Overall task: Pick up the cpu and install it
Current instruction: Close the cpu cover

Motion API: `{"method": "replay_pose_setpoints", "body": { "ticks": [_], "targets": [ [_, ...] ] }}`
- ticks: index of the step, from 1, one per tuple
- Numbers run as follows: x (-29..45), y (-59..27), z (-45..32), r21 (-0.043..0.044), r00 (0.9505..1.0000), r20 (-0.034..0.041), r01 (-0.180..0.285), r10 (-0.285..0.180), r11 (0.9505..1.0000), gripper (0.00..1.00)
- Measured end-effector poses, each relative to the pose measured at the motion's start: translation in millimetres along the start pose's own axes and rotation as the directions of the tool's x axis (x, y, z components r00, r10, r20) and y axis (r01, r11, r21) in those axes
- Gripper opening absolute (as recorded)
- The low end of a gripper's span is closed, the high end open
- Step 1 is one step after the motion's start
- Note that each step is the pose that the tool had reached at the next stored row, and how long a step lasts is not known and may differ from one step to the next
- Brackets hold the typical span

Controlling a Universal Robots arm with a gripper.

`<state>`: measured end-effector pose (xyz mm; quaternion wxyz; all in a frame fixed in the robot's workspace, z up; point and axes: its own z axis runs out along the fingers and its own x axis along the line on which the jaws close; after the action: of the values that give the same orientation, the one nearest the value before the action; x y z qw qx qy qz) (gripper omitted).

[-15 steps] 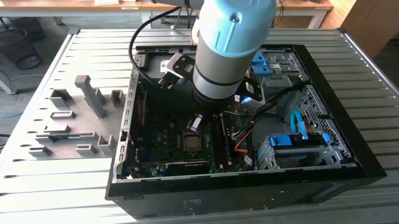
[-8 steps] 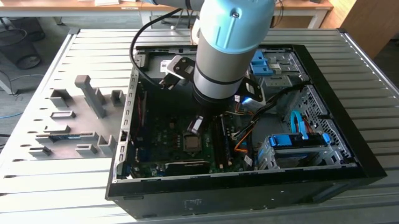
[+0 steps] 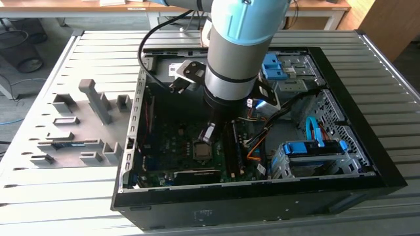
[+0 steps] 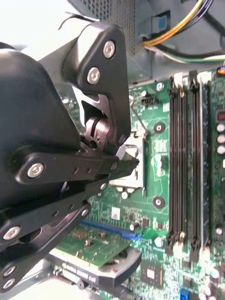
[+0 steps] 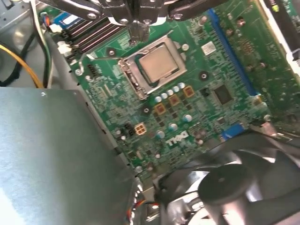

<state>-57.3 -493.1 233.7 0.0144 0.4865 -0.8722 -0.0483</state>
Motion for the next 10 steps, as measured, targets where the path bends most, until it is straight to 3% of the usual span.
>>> {"method": "replay_pose_setpoints", "body": {
  "ticks": [4, 6, 10],
  "targets": [
    [-8.4, -2.7, 0.9, -0.0071, 1.0, -0.0051, -0.001, 0.001, 1.0, 0.1],
    [-11.9, -2.0, 1.0, 0.001, 0.9998, -0.0208, -0.003, 0.003, 1.0, 0.1],
    [-16.9, 0.2, 1.3, 0.0112, 0.9993, -0.0374, -0.004, 0.004, 0.9999, 0.1]
  ]
}}
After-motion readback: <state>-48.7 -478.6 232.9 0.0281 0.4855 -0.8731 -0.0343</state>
